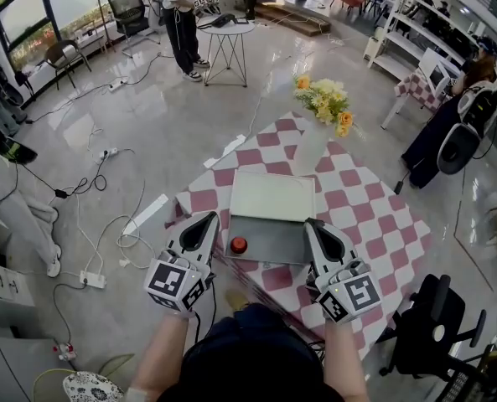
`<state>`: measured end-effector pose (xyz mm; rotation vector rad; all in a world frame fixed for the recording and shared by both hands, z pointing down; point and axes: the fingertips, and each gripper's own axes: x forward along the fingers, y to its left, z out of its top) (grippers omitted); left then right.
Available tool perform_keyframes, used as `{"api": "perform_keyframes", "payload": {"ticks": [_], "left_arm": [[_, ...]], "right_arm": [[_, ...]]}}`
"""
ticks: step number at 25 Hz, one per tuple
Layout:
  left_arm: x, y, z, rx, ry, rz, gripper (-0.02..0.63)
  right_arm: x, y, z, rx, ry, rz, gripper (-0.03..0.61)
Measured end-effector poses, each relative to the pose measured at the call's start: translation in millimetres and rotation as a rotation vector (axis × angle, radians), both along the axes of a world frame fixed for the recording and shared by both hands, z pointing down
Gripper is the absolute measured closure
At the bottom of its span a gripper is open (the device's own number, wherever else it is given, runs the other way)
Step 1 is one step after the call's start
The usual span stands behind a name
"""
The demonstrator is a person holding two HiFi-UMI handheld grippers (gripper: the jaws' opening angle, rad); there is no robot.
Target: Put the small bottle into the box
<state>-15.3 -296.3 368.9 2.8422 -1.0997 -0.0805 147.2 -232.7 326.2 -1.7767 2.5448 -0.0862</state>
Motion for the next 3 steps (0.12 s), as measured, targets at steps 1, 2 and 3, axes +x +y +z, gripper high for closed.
{"api": "perform_keyframes", "payload": {"ticks": [1, 2, 3], "left_arm": [[-0.3, 0.3, 0.7, 0.001, 0.001, 0.0, 0.611], [-0.7, 0.7, 1.3, 0.001, 0.001, -0.001, 0.612], [-1.1, 1.0, 1.8, 0.002, 0.002, -0.001, 0.611]], "right_arm": [[-0.3, 0.3, 0.5, 0.001, 0.0, 0.0, 0.575], [-0.6, 0.7, 1.0, 0.001, 0.001, 0.0, 0.575], [-0.9, 1.1, 1.5, 0.002, 0.002, 0.001, 0.575]]}}
